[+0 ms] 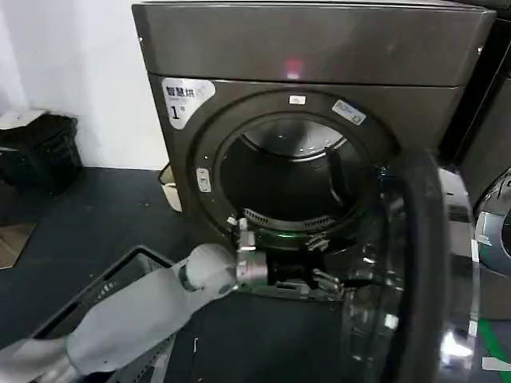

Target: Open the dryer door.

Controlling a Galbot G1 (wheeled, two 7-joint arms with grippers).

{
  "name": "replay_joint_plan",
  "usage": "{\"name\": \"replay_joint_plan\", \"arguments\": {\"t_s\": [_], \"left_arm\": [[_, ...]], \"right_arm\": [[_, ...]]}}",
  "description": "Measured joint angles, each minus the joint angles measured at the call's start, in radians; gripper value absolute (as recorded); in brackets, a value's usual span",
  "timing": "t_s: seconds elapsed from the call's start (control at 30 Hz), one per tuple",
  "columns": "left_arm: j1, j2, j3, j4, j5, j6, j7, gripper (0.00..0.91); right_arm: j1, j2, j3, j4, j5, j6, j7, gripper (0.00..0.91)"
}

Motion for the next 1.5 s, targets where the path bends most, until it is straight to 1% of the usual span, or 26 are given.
{"name": "replay_joint_plan", "arguments": {"t_s": [0.1,0.23,0.33,0.47,0.73,1.1,1.5], "left_arm": [[-0.02,-0.031,0.009,0.027,0.002,-0.001,-0.001,0.907],[-0.036,-0.078,-0.002,0.063,0.003,-0.003,-0.012,0.907],[-0.05,-0.114,0.0,0.089,0.004,-0.005,-0.014,0.907],[-0.055,-0.15,0.0,0.101,0.004,-0.002,-0.012,0.907],[-0.061,-0.21,0.011,0.129,0.015,0.002,-0.029,0.907],[-0.075,-0.261,0.048,0.16,0.033,-0.006,-0.111,0.907],[-0.082,-0.287,0.07,0.171,0.041,-0.008,-0.131,0.907]], "right_arm": [[-0.011,0.004,0.015,0.002,0.025,0.003,-0.01,0.907],[-0.022,0.003,0.037,0.0,0.032,0.006,-0.009,0.907],[-0.033,0.004,0.054,-0.003,0.041,0.02,-0.011,0.907],[-0.047,0.004,0.074,-0.002,0.057,0.027,-0.009,0.907],[-0.066,0.008,0.111,-0.011,0.062,0.033,-0.009,0.907],[-0.078,0.005,0.139,-0.026,0.064,0.044,-0.008,0.907],[-0.093,-0.004,0.186,-0.049,0.053,0.048,0.029,0.907]]}}
